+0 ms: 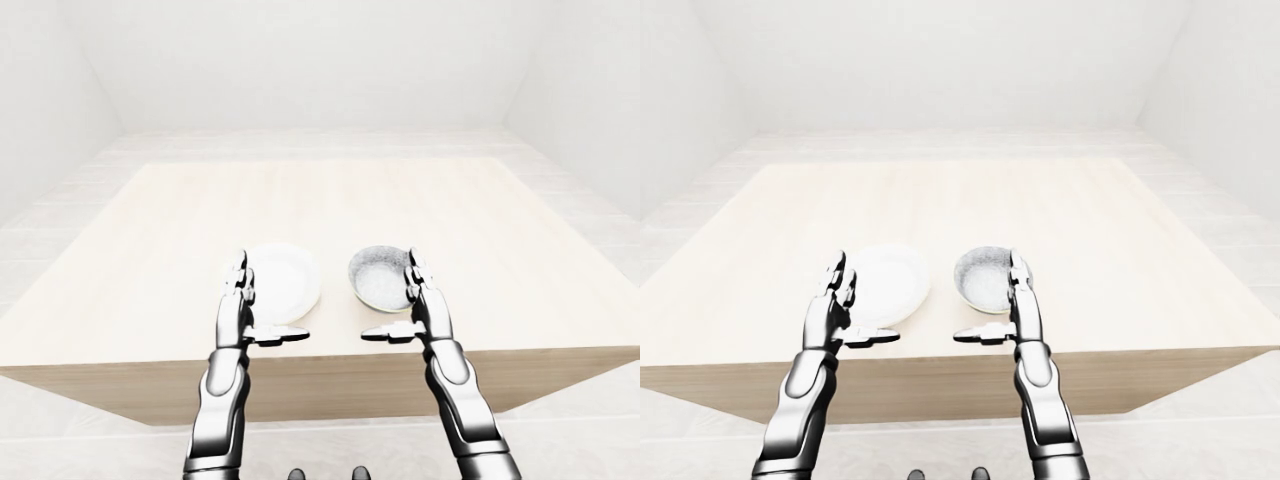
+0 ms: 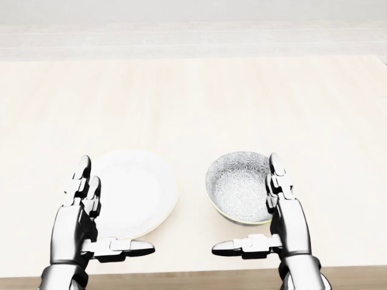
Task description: Put the bowl on the plate.
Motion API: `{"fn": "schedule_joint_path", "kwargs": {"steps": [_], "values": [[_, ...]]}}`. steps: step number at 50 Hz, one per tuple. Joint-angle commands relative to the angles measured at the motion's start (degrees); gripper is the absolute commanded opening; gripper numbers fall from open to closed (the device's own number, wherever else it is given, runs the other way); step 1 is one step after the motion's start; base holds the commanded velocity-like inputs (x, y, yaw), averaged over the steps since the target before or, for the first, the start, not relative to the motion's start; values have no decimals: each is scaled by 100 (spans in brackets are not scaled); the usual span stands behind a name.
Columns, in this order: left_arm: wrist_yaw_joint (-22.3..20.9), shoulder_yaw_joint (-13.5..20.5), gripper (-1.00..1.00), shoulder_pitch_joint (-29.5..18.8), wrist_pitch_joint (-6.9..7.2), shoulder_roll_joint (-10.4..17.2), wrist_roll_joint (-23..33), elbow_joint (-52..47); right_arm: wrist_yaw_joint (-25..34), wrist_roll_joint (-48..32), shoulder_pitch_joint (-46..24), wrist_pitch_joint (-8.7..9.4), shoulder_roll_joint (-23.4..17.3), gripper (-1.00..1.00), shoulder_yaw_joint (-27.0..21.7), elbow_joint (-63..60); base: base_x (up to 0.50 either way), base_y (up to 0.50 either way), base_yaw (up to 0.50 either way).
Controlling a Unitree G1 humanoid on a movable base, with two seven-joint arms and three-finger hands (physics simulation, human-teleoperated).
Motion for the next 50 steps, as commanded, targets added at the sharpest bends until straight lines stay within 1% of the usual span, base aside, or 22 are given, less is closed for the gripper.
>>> {"fn": "schedule_joint_path", "kwargs": {"steps": [1,2,3,4,5,6,7,9,10,12,13,15,16,17,20,23,25,28,31,33,37,50], "values": [[-113,102,100,-192,-100,181,214,355,11,266,-25,-37,-117,100,-140,-22,0,0,0],[-55,87,100,-212,-184,219,255,398,119,350,-2,-14,-55,100,-192,-116,0,0,0],[-62,78,100,-222,-150,243,216,394,94,254,4,52,-40,100,-228,-168,0,0,0],[-58,74,100,-222,-150,247,212,394,103,245,5,55,-31,100,-235,-172,0,0,0],[-53,68,100,-233,-104,267,186,363,120,220,-3,110,-5,100,-270,-207,0,0,0],[-28,79,100,-267,-32,295,173,276,200,238,25,83,19,100,-288,-265,0,0,0],[-25,76,100,-266,-30,298,171,273,207,233,25,85,25,100,-294,-267,0,0,0],[-21,62,100,-284,59,343,172,175,250,169,37,111,47,100,-335,-278,0,0,0],[5,70,100,-307,71,360,183,148,307,264,51,78,89,100,-384,-317,0,0,0],[9,75,100,-335,143,413,216,94,233,68,29,124,53,100,-418,-310,0,0,0],[1,102,100,-339,208,450,221,37,293,88,59,201,51,100,-427,-469,0,0,0],[-1,136,100,-339,248,482,230,-20,350,54,96,401,42,100,-444,-626,0,0,0],[4,152,100,-343,238,489,235,-25,461,199,107,354,79,100,-481,-681,0,0,0],[-2,165,100,-343,251,496,234,-34,424,114,111,439,64,100,-482,-748,0,0,0],[15,190,100,-350,221,520,282,-27,438,33,97,439,55,100,-497,-794,0,0,0],[16,223,100,-362,236,534,300,-39,399,-2,84,439,84,100,-560,-817,0,10,0],[27,221,100,-360,197,543,351,-4,427,-16,86,425,90,100,-560,-790,2,18,0],[25,229,100,-352,198,533,352,-1,426,-5,84,408,107,100,-582,-809,4,20,0],[22,234,100,-350,143,540,382,34,431,-35,78,412,106,100,-582,-813,5,20,0],[25,246,100,-357,142,540,384,38,434,-58,81,435,102,100,-583,-811,6,21,0],[22,260,100,-366,96,546,393,86,453,-42,92,439,103,100,-608,-841,5,20,0],[16,291,100,-354,51,557,408,104,470,-61,109,439,115,100,-596,-878,6,20,0]]}}
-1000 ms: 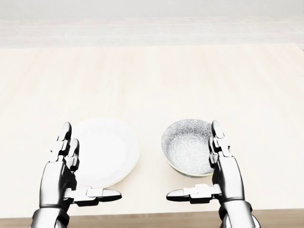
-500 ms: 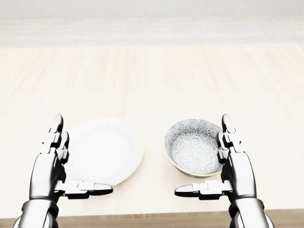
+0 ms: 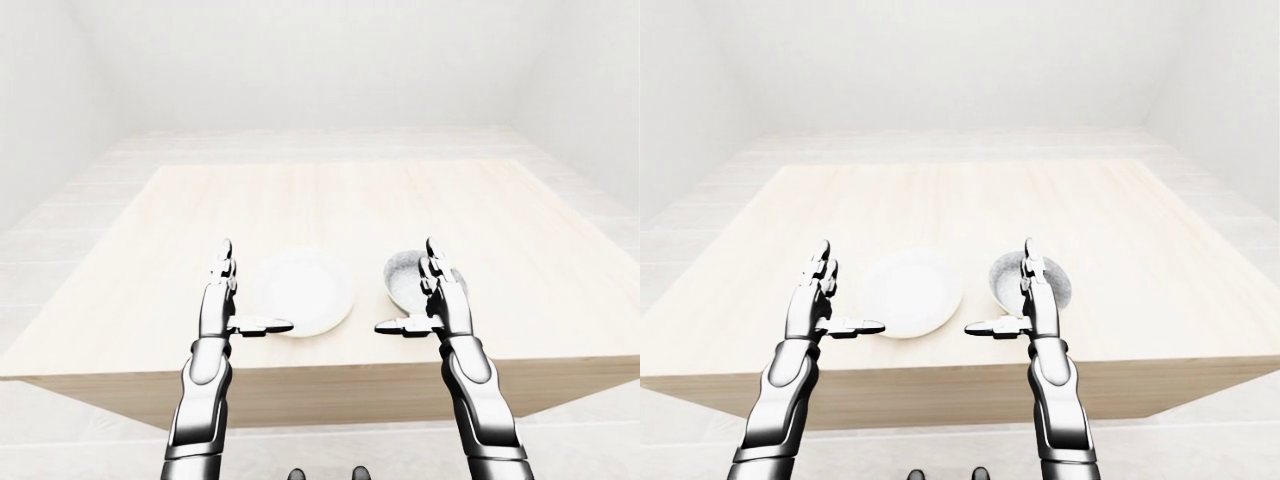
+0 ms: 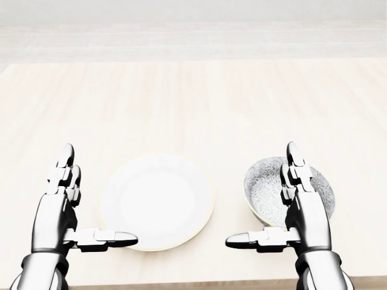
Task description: Put the bowl on the plate.
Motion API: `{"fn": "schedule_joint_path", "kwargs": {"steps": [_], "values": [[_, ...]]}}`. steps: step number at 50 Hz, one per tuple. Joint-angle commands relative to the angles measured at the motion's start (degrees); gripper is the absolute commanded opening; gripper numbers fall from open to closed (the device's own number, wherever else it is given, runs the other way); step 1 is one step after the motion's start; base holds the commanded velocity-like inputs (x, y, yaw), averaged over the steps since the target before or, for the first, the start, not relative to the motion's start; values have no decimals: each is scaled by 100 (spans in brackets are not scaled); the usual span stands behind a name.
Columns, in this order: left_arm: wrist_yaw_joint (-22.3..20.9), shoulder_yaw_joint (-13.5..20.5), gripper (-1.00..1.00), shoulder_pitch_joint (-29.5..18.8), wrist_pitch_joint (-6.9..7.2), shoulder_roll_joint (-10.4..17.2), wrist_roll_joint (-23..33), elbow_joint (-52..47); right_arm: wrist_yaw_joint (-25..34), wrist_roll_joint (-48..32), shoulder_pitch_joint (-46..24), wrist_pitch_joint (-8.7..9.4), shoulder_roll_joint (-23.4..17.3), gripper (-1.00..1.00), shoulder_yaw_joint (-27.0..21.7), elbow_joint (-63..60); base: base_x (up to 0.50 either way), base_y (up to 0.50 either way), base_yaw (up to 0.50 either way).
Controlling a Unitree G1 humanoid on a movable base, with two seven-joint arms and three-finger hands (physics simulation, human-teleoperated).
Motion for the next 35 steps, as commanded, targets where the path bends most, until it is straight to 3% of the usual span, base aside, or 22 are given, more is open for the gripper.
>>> {"fn": "schedule_joint_path", "kwargs": {"steps": [1,9,35], "values": [[-2,38,100,2,-55,21,24,35,27,-13,19,0,10,100,-17,-74,6,21,0],[16,42,100,3,-145,30,60,118,31,-10,7,0,13,100,-14,-77,6,17,0],[-21,64,100,-12,-161,53,105,176,35,84,-21,0,22,100,-34,-42,10,6,0]]}}
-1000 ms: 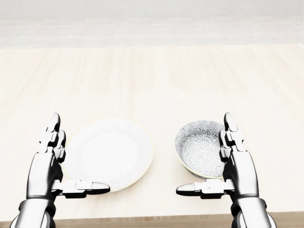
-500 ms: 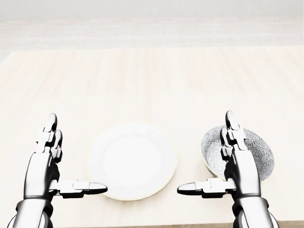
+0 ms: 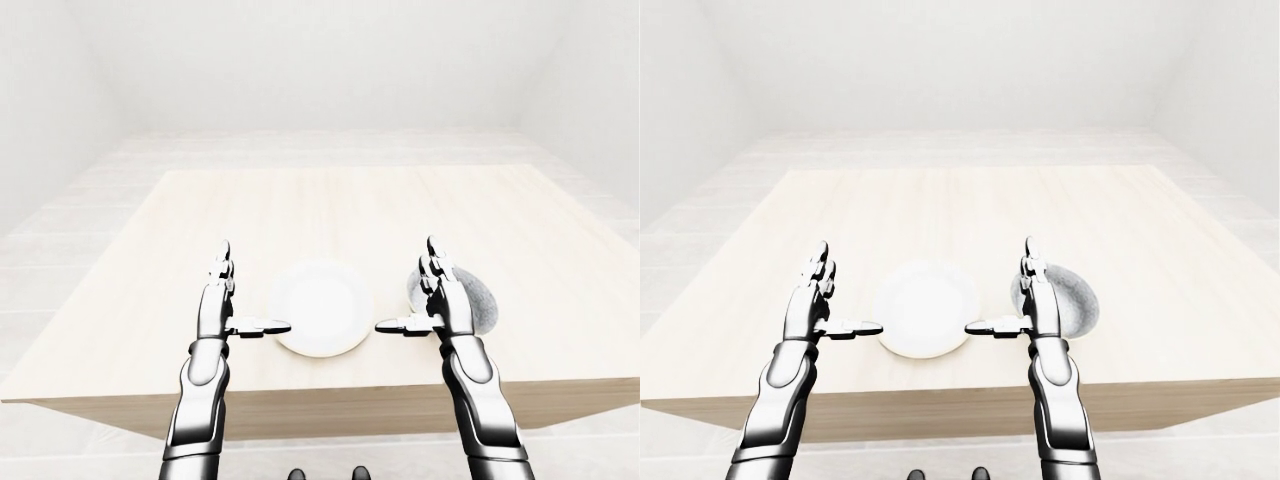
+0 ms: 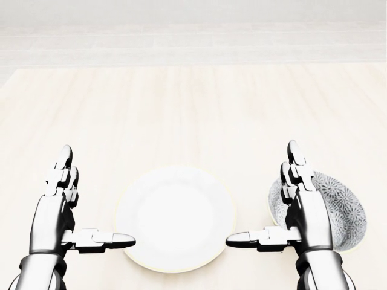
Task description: Put the bowl on the plate.
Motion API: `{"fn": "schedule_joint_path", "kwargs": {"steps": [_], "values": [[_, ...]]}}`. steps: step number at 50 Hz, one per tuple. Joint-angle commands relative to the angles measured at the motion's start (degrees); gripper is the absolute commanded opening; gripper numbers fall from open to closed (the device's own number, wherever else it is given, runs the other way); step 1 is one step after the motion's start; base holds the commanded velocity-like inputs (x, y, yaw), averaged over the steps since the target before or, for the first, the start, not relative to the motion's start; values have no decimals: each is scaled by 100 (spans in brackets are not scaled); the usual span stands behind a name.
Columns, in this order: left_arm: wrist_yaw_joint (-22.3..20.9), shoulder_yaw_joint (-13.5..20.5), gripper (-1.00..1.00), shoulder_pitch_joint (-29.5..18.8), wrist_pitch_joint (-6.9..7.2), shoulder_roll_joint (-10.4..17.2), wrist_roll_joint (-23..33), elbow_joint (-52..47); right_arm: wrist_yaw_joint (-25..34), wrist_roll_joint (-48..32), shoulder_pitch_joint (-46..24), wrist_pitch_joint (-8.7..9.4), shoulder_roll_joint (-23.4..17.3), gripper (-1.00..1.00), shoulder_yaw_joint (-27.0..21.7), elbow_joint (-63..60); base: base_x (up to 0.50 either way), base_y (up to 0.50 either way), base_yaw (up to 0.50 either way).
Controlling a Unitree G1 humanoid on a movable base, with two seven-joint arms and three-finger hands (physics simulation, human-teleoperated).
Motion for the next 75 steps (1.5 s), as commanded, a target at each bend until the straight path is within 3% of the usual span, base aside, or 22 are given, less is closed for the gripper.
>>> {"fn": "schedule_joint_path", "kwargs": {"steps": [1,17,61,75], "values": [[-1,6,100,-18,-17,8,25,31,-9,12,-27,0,-7,100,1,29,11,0,0],[12,32,100,-41,-7,23,42,21,-1,21,-8,0,-17,100,-13,4,12,1,0],[50,62,100,-139,-217,89,142,325,-71,-226,94,0,-41,100,31,40,11,3,0],[-11,71,100,-121,-183,112,174,255,-31,-494,320,0,-226,100,-319,-643,0,0,0]]}}
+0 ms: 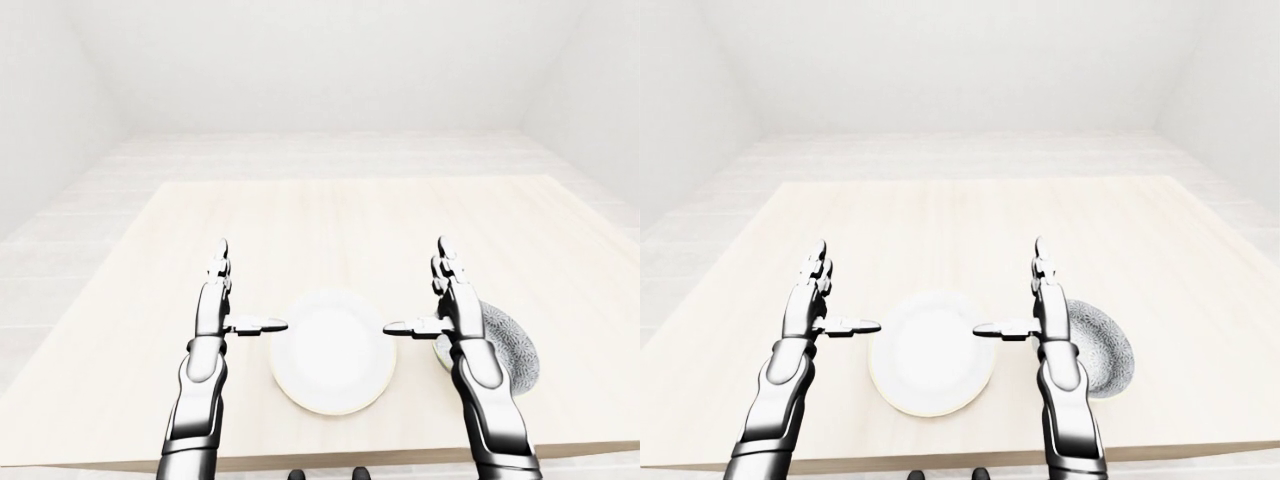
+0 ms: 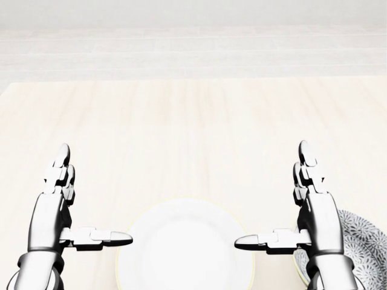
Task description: Put the bowl on the plate.
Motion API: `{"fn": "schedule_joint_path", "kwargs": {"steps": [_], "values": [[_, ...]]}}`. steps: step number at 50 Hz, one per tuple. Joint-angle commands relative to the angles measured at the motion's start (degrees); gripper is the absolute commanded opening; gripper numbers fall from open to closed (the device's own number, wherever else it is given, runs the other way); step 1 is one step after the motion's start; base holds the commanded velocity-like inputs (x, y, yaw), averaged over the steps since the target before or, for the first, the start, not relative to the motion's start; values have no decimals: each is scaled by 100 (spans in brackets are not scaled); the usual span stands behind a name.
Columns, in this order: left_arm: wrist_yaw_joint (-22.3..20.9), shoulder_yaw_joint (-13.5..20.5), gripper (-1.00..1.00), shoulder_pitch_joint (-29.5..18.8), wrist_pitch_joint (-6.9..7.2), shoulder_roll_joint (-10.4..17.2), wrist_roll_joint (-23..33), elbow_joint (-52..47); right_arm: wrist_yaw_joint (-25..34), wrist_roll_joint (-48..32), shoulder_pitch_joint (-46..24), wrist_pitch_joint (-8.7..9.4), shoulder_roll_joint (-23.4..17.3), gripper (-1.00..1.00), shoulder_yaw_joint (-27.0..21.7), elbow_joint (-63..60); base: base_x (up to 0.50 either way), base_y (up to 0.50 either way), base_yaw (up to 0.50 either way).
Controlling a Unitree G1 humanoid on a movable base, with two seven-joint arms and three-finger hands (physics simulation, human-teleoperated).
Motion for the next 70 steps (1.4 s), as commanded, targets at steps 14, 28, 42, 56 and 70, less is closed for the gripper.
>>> {"fn": "schedule_joint_path", "kwargs": {"steps": [14,28,42,56,70], "values": [[-112,65,100,70,68,39,32,-174,511,-528,945,0,-125,100,-950,-1723,0,0,0],[-121,65,100,62,65,14,7,-184,1315,-1360,1636,0,105,100,-1782,-2456,0,0,0],[-75,88,100,-7,61,31,7,-91,2089,-2193,1716,0,483,100,-2270,-2569,0,0,0],[-63,116,100,12,-9,65,11,-27,2035,-3585,1780,0,375,100,-1898,-2153,0,0,0],[-78,181,100,145,-131,80,-21,-5,1945,-4695,1836,0,337,100,-1682,-1671,0,0,0]]}}
